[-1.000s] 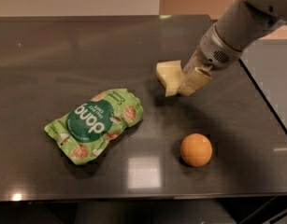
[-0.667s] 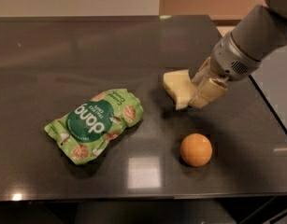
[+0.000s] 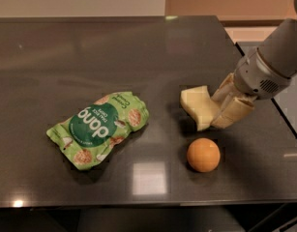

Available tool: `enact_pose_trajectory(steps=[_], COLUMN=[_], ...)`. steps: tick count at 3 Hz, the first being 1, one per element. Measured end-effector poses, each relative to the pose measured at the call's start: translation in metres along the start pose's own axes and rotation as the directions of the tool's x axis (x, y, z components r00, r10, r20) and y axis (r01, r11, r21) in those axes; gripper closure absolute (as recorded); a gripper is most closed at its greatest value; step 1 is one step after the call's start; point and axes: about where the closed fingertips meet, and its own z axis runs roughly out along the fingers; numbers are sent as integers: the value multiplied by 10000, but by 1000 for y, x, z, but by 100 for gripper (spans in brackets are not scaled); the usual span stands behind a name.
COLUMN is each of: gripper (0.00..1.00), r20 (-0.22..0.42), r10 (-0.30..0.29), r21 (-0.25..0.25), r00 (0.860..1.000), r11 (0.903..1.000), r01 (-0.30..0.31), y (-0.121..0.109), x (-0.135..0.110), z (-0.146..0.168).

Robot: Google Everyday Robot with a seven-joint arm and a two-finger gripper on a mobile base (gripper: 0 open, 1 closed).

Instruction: Move sponge near orange

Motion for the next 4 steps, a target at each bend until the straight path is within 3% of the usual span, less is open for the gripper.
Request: enact_pose_trajectory(steps=[1,4], gripper=[82,12], r20=[-120,-146], r10=[132,331], r21=[20,103], r00=[9998,9993], r11=[9999,9994], r01=[-131,-330], y=[4,5], x=[11,8], z=[0,6])
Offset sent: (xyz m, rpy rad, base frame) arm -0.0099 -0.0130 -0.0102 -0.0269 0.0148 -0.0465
